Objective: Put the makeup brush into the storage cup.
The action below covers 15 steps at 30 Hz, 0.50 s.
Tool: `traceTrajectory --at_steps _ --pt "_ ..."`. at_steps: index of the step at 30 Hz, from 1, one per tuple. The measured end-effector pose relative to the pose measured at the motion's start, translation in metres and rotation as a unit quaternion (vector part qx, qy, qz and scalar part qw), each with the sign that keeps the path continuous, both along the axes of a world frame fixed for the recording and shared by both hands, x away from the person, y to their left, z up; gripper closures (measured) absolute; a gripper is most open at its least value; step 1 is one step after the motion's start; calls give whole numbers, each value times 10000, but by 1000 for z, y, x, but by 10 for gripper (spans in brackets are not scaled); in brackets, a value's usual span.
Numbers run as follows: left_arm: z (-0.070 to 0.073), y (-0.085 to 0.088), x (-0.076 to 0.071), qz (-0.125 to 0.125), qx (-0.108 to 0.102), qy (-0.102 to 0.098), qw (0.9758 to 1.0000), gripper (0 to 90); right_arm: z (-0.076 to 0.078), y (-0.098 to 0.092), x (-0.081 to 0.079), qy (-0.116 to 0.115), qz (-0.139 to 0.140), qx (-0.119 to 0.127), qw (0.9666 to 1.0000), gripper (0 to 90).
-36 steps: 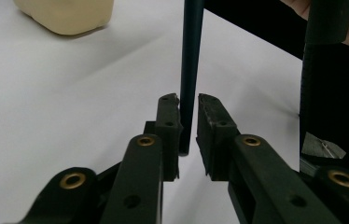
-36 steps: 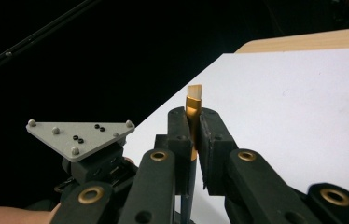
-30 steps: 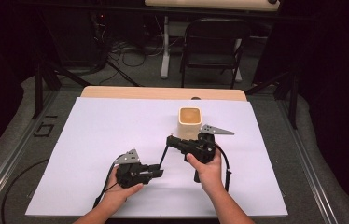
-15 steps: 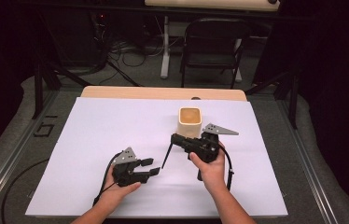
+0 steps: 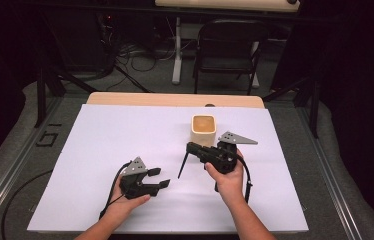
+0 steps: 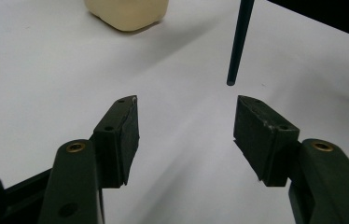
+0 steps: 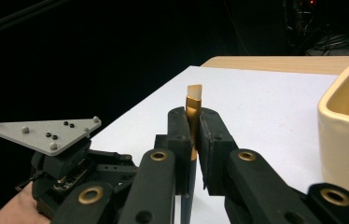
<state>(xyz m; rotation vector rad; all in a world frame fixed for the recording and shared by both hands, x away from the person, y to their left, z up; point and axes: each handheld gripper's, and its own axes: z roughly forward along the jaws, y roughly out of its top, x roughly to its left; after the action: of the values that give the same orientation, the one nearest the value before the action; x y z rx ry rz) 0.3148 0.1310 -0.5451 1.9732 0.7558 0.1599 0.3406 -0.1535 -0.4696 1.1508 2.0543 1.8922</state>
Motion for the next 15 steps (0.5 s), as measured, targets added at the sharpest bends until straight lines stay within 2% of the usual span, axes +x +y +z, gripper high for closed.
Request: traceTrajectory --at_steps 9,15 --pt "-1 1 2 40 107 -123 9999 398 0 -4 1 -194 -199 -152 9995 841" --pt "-2 2 4 133 185 -41 9997 386 0 -8 2 -277 -328 -405 9983 841"
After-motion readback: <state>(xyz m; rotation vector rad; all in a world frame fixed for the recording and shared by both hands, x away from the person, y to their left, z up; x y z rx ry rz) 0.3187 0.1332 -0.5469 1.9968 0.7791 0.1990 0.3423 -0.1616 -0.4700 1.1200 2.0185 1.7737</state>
